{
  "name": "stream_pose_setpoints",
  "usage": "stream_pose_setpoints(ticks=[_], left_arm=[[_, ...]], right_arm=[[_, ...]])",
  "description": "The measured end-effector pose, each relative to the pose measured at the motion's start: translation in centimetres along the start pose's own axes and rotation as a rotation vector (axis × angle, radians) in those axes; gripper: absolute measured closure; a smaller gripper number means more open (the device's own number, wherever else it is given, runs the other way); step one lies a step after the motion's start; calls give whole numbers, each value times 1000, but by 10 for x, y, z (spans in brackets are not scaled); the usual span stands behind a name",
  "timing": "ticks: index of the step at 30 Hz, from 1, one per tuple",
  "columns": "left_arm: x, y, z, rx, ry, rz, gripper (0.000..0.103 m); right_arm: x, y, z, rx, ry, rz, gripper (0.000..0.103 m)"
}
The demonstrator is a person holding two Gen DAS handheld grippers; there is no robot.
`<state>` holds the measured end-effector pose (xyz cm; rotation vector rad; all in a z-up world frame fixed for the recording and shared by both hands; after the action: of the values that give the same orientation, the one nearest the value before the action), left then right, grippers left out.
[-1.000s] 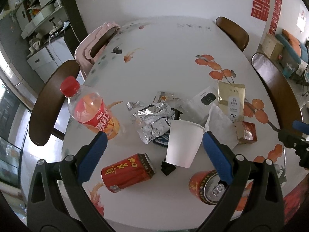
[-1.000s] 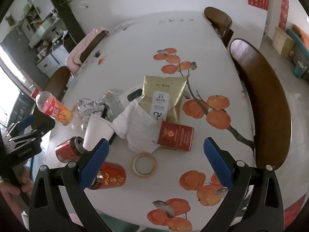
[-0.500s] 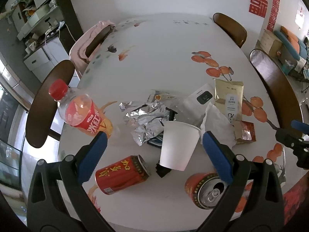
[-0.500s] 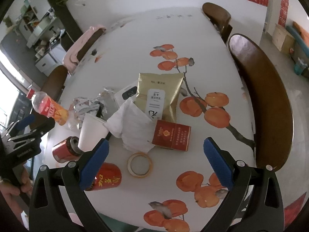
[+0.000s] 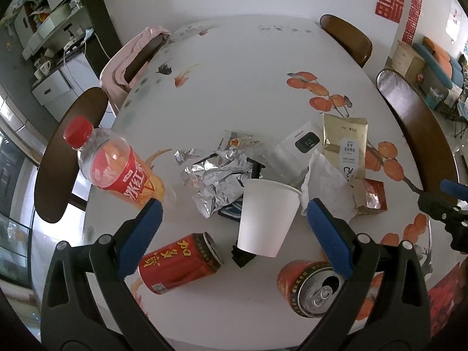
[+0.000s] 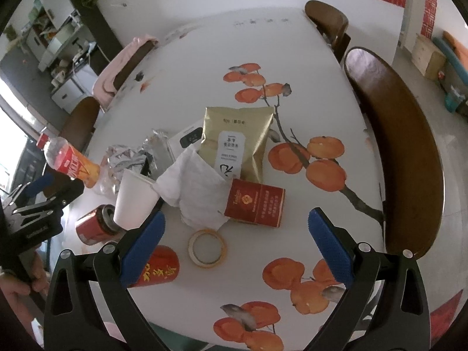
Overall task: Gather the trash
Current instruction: 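Move both tools toward the white paper cup and red cigarette pack, then grasp the white paper cup with left tool while right tool grasps the red cigarette pack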
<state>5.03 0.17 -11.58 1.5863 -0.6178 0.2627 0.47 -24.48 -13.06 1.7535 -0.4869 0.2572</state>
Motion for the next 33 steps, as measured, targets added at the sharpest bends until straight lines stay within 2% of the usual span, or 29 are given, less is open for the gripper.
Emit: stream_pose_setpoints(ticks=[21, 23, 29, 33], left_arm=[[-5, -21, 2, -21, -13, -34, 7], [-5, -26, 2, -42, -14, -40, 7], [-5, -36, -8, -189, 67, -34, 7], [-11, -54, -1, -208, 60, -84, 7]], right_arm=[[-8, -13, 16, -18, -34, -29, 6], [-7, -16, 21, -27, -43, -32, 6], [-8, -31, 36, -41, -83, -57, 6], [-10, -43, 41, -40, -92, -78, 6]])
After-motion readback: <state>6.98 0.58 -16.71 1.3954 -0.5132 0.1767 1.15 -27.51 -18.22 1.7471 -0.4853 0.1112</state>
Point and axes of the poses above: each gripper's, at about its wrist camera, not at the fingertips, and y roughly against the way its jaws point, z to its right, x to its top, the point moved 8 cm from there along -y, roughly the way its jaws point, and after that the axes turned 3 degrees about -y, right-handed, at the moved point
